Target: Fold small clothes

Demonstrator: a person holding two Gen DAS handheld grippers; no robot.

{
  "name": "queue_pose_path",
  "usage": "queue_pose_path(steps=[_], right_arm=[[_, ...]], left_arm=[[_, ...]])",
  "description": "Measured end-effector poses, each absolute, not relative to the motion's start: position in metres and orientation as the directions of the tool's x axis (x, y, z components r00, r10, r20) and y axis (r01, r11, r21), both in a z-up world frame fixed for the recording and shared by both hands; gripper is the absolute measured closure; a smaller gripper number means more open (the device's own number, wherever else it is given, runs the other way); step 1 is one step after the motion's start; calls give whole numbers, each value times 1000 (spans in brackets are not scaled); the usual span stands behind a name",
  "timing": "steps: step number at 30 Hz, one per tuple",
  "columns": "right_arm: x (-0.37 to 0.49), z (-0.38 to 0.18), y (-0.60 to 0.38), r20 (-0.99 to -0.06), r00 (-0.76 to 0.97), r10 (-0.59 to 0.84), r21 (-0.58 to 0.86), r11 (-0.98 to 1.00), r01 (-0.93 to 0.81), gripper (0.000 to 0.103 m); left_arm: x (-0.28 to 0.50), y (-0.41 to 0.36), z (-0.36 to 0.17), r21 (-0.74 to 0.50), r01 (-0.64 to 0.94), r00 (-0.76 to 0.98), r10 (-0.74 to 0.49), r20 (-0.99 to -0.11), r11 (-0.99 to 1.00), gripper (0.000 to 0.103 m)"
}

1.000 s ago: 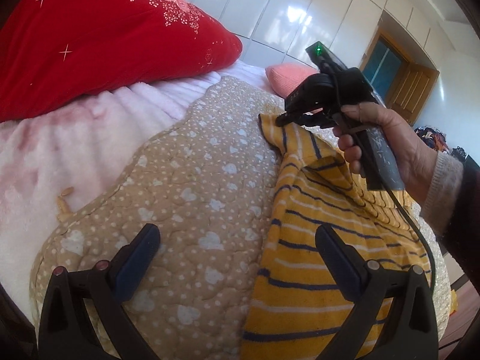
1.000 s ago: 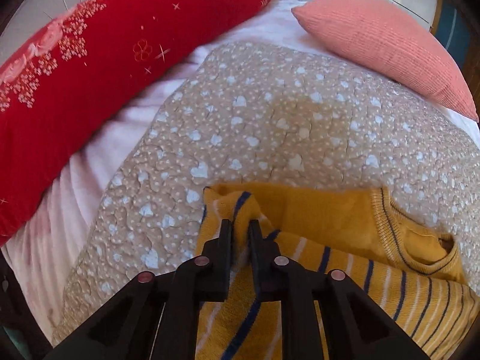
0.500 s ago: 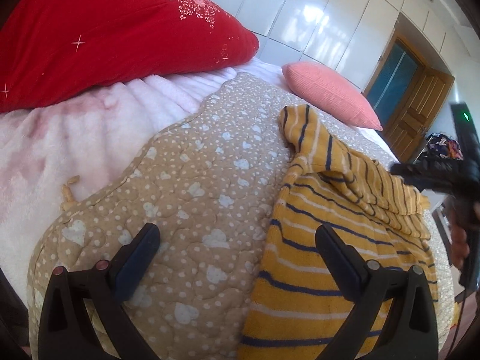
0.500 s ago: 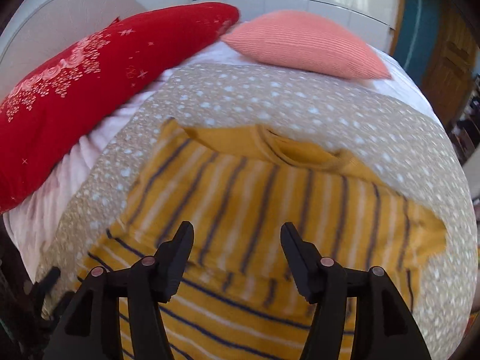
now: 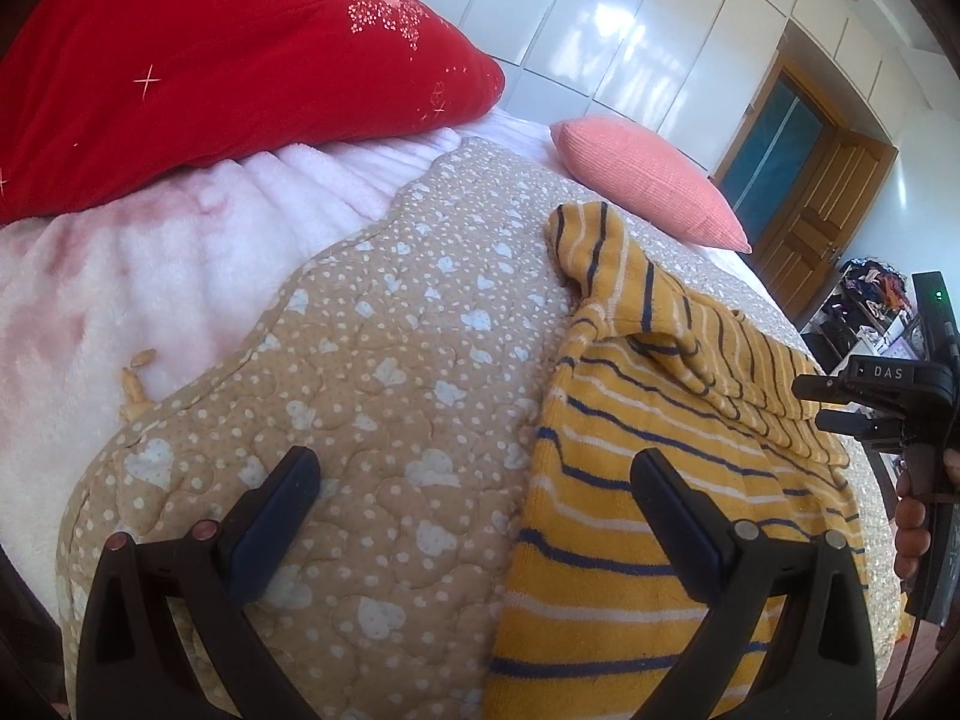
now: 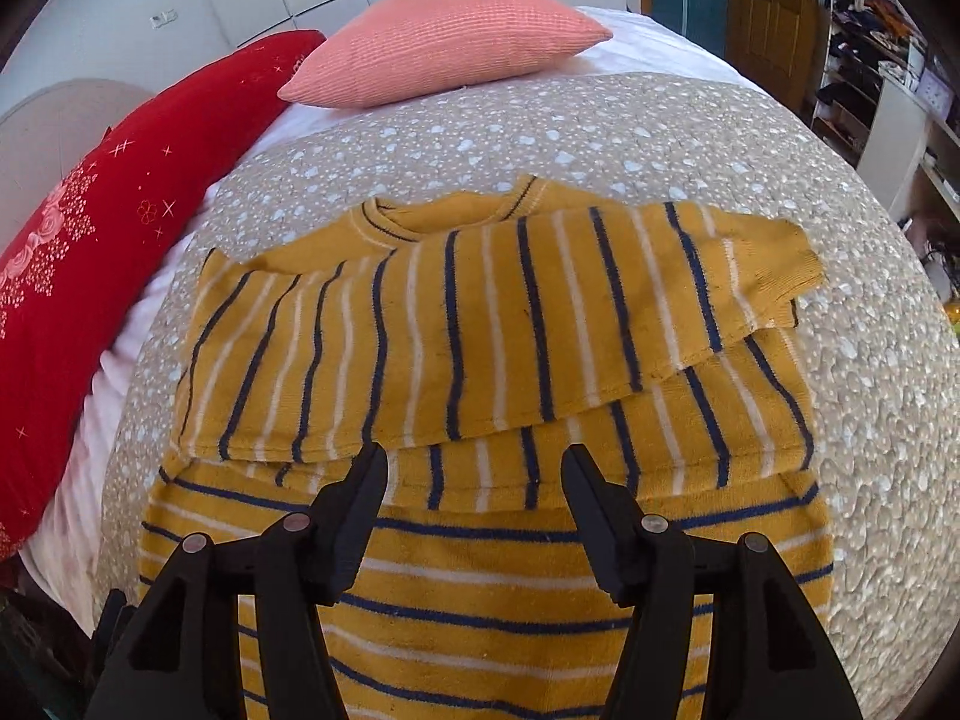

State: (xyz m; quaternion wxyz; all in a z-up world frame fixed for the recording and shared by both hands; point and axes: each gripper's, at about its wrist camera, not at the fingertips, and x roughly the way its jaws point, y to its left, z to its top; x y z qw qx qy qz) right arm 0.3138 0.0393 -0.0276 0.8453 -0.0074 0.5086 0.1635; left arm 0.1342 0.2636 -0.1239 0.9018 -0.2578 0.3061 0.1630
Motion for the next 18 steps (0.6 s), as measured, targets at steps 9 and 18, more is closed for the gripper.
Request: queue_pose_path(steps=[9,18], right_arm=[[285,-5,32,-828,490,272,107,935,-339,38],[259,0,-61,-788,585,192,21,958,-286,33]], left_arm=[[131,264,-123,-370,-441,767,129,-629,818,0],[136,256,-126,-313,-468,741,174,-648,827,0]])
